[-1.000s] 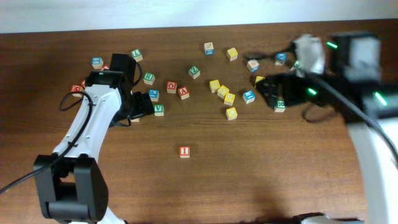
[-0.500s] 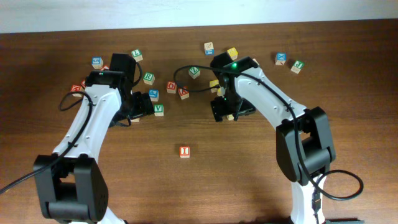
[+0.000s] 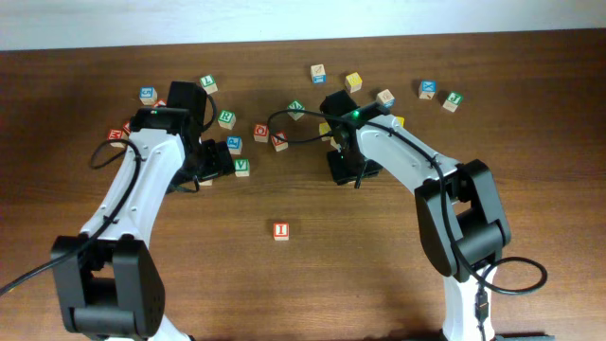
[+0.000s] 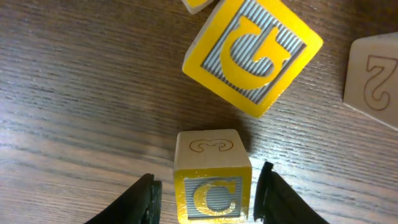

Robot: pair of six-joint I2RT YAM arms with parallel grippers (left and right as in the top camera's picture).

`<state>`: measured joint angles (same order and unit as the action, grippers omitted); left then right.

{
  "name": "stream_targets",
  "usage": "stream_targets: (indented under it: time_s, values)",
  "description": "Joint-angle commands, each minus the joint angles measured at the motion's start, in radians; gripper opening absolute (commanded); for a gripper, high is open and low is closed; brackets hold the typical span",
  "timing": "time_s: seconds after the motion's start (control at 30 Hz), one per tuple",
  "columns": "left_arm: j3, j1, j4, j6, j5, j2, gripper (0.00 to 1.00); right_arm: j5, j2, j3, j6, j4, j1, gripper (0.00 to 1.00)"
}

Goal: Spell out ICRA
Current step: 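Grasp the yellow C block with the right gripper, then place the yellow C block right of the I block and release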

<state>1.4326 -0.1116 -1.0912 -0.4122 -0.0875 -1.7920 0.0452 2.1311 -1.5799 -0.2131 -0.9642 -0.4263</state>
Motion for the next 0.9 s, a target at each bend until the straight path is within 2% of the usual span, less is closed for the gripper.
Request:
stream_targets:
  time_s: [0.0, 0.17, 0.37, 0.53, 0.57, 0.67, 0.87]
  values:
    - [0.005, 0.003, 0.001, -0.010, -0.015, -0.011, 0.99, 0.012, 0.009, 0.006, -0.002, 0.001, 0.002, 0.41]
    - [0.005, 0.003, 0.001, -0.010, -0.015, -0.011, 0.99, 0.012, 0.009, 0.006, -0.002, 0.026, 0.002, 0.38]
    - [0.005, 0.003, 0.001, -0.010, -0.015, -0.011, 0.99, 0.011, 0.009, 0.006, -0.003, 0.029, 0.002, 0.25]
    - [0.005, 0.003, 0.001, -0.010, -0.015, -0.011, 0.99, -0.030, -0.006, -0.063, -0.006, -0.086, 0.001, 0.20]
    - [0.005, 0.003, 0.001, -0.010, -0.015, -0.011, 0.99, -0.041, -0.037, -0.113, -0.026, -0.163, 0.001, 0.16]
    - [0.005, 0.003, 0.001, -0.010, -0.015, -0.011, 0.99, -0.042, -0.131, -0.192, -0.090, -0.292, 0.001, 0.15]
    - [0.005, 0.003, 0.001, -0.010, -0.015, -0.011, 0.99, -0.106, -0.530, -0.242, -0.187, -0.478, 0.001, 0.16]
